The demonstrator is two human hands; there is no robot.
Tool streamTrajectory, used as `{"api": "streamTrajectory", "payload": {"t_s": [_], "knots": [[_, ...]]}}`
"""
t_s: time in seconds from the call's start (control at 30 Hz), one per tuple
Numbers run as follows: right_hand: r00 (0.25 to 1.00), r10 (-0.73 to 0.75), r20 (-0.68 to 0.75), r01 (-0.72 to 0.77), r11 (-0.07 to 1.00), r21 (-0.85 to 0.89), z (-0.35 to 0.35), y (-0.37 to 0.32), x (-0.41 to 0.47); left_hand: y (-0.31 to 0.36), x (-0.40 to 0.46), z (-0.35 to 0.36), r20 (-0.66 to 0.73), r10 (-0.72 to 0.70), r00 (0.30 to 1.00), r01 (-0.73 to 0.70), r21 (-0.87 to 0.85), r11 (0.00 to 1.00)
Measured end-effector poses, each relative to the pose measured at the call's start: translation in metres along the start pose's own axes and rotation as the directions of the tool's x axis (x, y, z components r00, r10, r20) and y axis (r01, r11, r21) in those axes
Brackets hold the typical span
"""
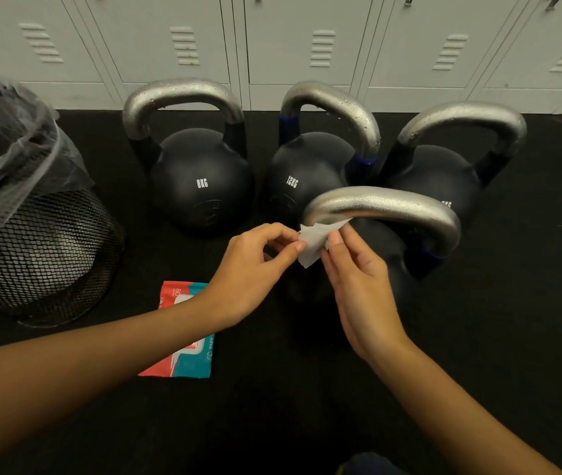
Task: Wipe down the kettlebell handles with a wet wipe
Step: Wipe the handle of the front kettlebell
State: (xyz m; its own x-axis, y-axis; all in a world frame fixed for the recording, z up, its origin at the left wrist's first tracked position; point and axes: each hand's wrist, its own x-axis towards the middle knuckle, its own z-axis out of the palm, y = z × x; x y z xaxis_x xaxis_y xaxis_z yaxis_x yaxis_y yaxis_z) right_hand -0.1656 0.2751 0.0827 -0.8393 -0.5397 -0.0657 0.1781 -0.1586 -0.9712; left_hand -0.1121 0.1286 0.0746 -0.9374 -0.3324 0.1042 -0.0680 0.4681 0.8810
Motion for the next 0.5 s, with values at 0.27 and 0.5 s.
{"api": "streamTrajectory", "payload": {"t_s": [0.27, 0.5], "knots": [[0.987, -0.074, -0.145, 0.076, 0.997, 0.008, 0.002, 0.001, 0.006, -0.002, -0.003, -0.004, 0.048, -0.051, 0.998, 0.051, -0.013, 0.999], [0.993, -0.053, -0.105, 0.029, 0.976, -0.217, 0.002, 0.018, 0.006, -0.005, -0.005, -0.005, 0.091, -0.069, 0.993, 0.071, -0.018, 0.997]]}}
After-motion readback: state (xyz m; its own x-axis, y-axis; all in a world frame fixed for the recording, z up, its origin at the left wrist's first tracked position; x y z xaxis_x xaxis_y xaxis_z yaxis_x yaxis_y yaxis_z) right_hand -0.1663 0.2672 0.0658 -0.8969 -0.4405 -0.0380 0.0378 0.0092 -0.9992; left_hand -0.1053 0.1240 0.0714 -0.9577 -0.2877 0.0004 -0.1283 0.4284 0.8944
